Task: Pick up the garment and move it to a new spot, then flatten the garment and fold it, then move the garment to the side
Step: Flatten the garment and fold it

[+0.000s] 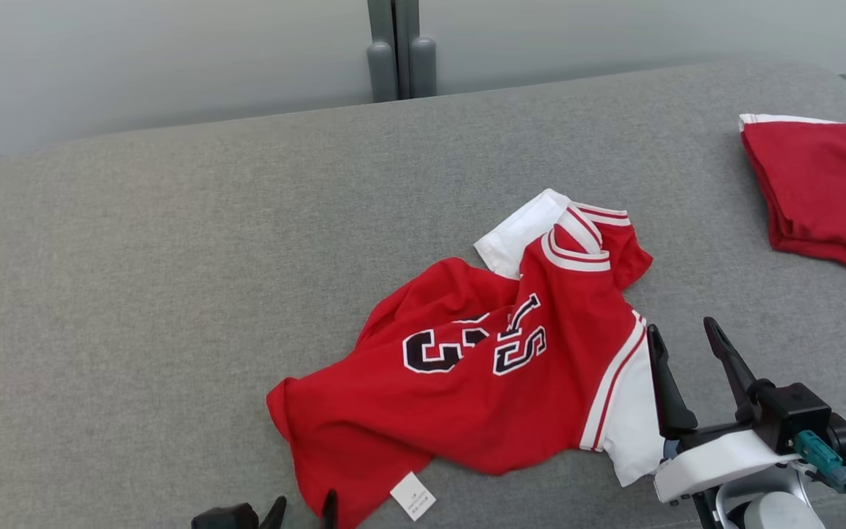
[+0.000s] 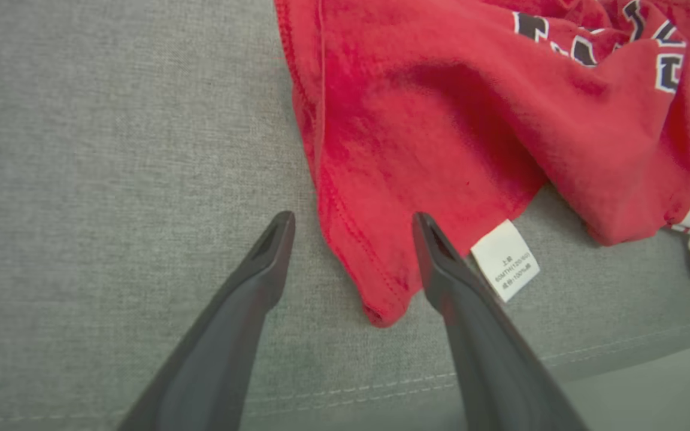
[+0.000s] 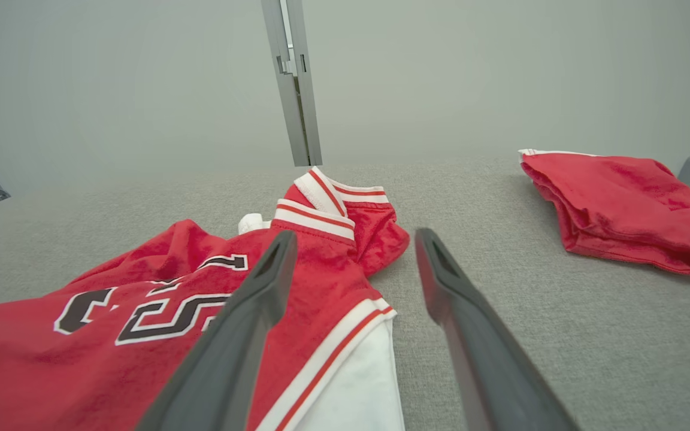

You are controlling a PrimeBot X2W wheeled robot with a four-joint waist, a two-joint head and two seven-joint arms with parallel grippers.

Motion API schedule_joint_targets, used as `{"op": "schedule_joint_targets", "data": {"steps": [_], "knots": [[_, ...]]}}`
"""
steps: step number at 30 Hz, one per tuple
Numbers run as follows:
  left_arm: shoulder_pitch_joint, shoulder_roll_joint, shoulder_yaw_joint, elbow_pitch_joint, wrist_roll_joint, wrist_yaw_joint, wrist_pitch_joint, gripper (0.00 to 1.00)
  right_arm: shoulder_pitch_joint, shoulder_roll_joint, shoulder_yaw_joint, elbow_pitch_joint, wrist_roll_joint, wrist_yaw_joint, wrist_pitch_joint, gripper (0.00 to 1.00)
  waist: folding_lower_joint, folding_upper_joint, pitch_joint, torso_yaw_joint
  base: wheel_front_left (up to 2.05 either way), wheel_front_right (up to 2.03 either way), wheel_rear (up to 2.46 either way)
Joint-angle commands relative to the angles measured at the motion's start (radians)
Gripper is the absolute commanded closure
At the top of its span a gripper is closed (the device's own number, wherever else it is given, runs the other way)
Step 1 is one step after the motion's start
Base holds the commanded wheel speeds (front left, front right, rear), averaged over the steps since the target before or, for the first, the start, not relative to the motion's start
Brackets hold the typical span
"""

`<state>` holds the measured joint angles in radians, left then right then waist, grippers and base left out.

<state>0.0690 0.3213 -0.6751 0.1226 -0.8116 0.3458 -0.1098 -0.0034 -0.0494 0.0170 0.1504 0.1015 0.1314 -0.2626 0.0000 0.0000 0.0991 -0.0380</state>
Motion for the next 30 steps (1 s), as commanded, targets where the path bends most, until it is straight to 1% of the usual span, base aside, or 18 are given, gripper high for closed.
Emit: {"op": "schedule_joint_targets", "data": {"steps": [1, 5, 6, 8, 11, 13, 18, 21, 25, 26, 27, 28, 30], "knots": [[-0.03, 0.0, 0.009, 0.029, -0.01, -0.01, 0.004, 0.0, -0.001, -0.002, 0.003, 0.001, -0.01, -0.002, -0.003, 0.0, 0.0, 0.0, 0.0, 0.014, 0.0, 0.0, 0.0], [-0.055, -0.035, 0.004, 0.101, -0.041, -0.052, 0.015, 0.0, -0.002, -0.002, 0.006, 0.005, -0.013, -0.002, -0.003, 0.0, 0.0, 0.0, 0.0, 0.011, 0.0, 0.0, 0.0], [-0.062, -0.041, 0.008, 0.116, -0.051, -0.063, 0.014, 0.17, -0.001, -0.002, 0.004, 0.006, -0.016, -0.002, -0.003, 0.0, 0.0, 0.0, 0.001, 0.009, 0.0, 0.0, 0.0], [-0.078, -0.044, 0.008, 0.139, -0.06, -0.088, 0.011, 1.0, 0.0, -0.002, 0.002, 0.008, -0.017, -0.002, -0.003, 0.0, 0.0, 0.0, 0.001, 0.005, 0.0, 0.0, 0.0], [-0.098, -0.054, 0.012, 0.167, -0.077, -0.126, 0.009, 1.0, 0.003, -0.002, 0.003, 0.009, -0.017, -0.002, -0.003, 0.0, 0.0, 0.0, 0.0, 0.002, 0.0, 0.0, 0.0], [-0.116, -0.05, 0.02, 0.184, -0.086, -0.143, 0.012, 1.0, 0.004, -0.002, 0.006, 0.01, -0.016, -0.002, -0.003, 0.0, 0.0, 0.0, -0.002, 0.0, 0.0, 0.0, 0.0], [-0.151, -0.013, 0.052, 0.207, -0.095, -0.15, 0.014, 1.0, 0.001, -0.002, 0.003, 0.014, -0.008, -0.002, -0.003, 0.0, 0.0, 0.0, -0.004, 0.0, 0.0, 0.0, 0.0], [-0.172, 0.016, 0.061, 0.221, -0.102, -0.161, 0.042, 1.0, 0.002, -0.002, 0.006, 0.017, -0.008, -0.002, -0.003, 0.0, 0.0, 0.0, -0.007, 0.003, 0.0, 0.0, 0.0], [-0.193, 0.048, 0.082, 0.233, -0.108, -0.157, 0.06, 1.0, 0.003, -0.002, 0.009, 0.02, -0.009, -0.002, -0.003, 0.0, 0.0, 0.0, -0.013, 0.003, 0.0, 0.0, 0.0], [-0.197, 0.055, 0.083, 0.235, -0.102, -0.15, 0.061, 0.8, 0.004, -0.002, 0.01, 0.021, -0.01, -0.002, -0.003, 0.0, 0.0, 0.0, -0.015, 0.002, 0.0, 0.0, 0.0], [-0.2, 0.067, 0.077, 0.237, -0.087, -0.146, 0.063, 0.5, 0.005, -0.002, 0.012, 0.022, -0.011, -0.002, -0.003, 0.0, 0.0, 0.0, -0.018, 0.001, 0.0, 0.0, 0.0], [-0.201, 0.074, 0.074, 0.237, -0.079, -0.141, 0.06, 0.0, 0.006, -0.002, 0.013, 0.023, -0.013, -0.002, -0.003, 0.0, 0.0, 0.0, -0.021, 0.0, 0.0, 0.0, 0.0], [-0.185, 0.084, 0.075, 0.223, -0.077, -0.139, 0.053, 0.0, 0.005, -0.002, 0.012, 0.022, -0.016, -0.002, -0.003, 0.0, 0.0, 0.0, -0.028, -0.005, 0.0, 0.0, 0.0]]}}
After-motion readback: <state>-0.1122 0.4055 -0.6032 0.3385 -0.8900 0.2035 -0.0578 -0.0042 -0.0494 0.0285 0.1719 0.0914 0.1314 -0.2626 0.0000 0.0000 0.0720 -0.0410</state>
